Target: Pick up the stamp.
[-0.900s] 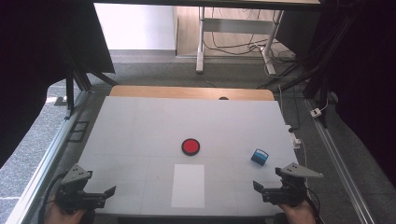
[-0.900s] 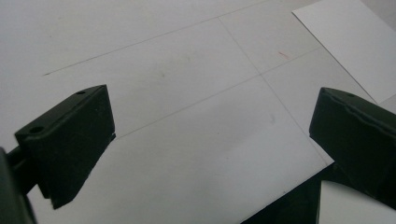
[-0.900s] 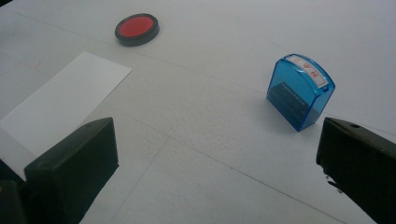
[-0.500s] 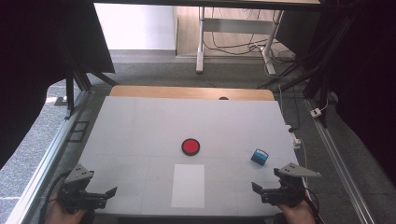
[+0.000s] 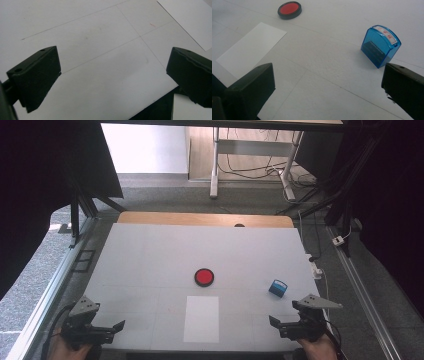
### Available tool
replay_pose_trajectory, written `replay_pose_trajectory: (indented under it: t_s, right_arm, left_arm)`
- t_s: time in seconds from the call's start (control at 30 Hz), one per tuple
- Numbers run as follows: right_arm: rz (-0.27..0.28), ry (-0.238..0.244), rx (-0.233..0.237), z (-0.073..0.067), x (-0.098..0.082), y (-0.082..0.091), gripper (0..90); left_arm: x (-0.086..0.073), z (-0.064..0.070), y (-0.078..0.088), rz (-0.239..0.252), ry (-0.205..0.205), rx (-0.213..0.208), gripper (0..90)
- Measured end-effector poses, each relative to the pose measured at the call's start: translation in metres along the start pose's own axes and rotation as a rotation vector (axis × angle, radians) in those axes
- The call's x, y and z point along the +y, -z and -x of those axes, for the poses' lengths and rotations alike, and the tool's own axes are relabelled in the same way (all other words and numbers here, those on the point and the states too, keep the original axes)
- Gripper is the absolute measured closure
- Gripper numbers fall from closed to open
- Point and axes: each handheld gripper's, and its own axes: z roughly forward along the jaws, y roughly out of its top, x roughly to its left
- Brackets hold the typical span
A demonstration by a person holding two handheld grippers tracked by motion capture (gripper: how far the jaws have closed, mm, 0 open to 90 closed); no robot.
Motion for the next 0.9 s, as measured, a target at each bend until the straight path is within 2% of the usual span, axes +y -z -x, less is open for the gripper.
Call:
replay_pose_trajectory:
  t_s: [0.13, 0.37, 0.53, 0.6, 0.9]
  right_arm:
    - [0.002, 0.021, 0.007, -0.002, 0.001, 0.000, 0.0]
    - [0.021, 0.080, -0.021, -0.004, 0.008, -0.001, 0.0]
    - [0.028, 0.094, -0.007, 0.000, 0.010, -0.005, 0.0]
    - [0.024, 0.094, -0.003, 0.002, 0.010, -0.007, 0.0]
    - [-0.026, 0.097, -0.024, 0.009, 0.016, -0.017, 0.0]
  left_arm:
    - [0.000, 0.001, 0.001, 0.003, -0.007, 0.007, 0.0]
    - [-0.002, -0.001, 0.003, 0.012, 0.004, -0.013, 0.0]
    - [-0.002, -0.002, 0.003, 0.016, 0.012, -0.024, 0.0]
    - [-0.002, -0.003, 0.004, 0.023, 0.016, -0.044, 0.0]
    - [-0.002, -0.006, 0.004, 0.029, 0.022, -0.070, 0.0]
